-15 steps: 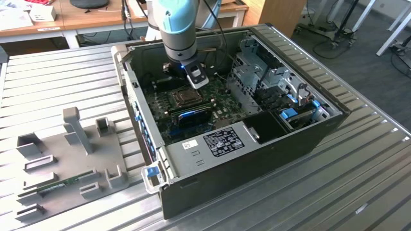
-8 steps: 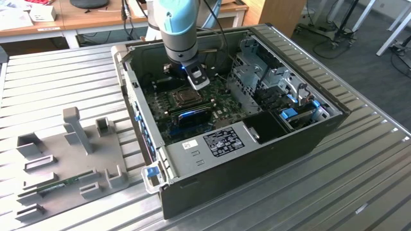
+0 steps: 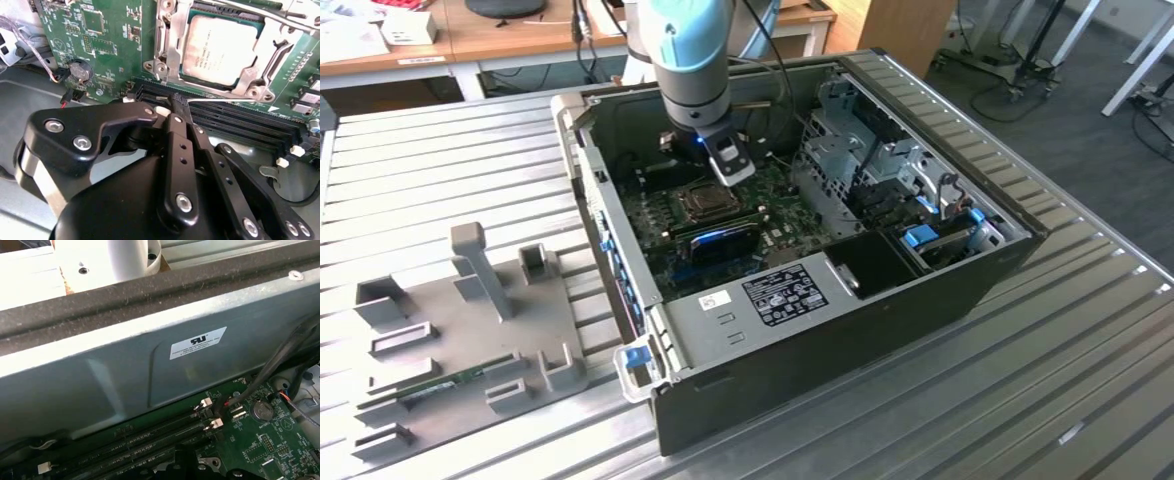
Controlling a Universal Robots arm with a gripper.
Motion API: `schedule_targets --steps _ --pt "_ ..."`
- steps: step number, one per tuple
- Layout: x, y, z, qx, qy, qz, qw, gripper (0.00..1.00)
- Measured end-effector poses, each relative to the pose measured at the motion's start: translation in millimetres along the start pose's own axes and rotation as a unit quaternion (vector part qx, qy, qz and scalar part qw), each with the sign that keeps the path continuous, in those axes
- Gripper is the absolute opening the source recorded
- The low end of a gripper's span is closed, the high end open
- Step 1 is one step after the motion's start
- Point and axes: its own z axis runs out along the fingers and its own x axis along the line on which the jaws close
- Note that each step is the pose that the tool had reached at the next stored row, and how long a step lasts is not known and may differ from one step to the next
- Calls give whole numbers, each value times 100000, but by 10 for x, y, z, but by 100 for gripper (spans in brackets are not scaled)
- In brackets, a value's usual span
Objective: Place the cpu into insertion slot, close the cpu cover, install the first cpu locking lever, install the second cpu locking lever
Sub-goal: 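Install the first cpu locking lever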
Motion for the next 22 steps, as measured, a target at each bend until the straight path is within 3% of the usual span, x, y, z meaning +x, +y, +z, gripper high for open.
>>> schedule_targets --steps 22 --pt "7 62 28 72 -272 576 99998 10"
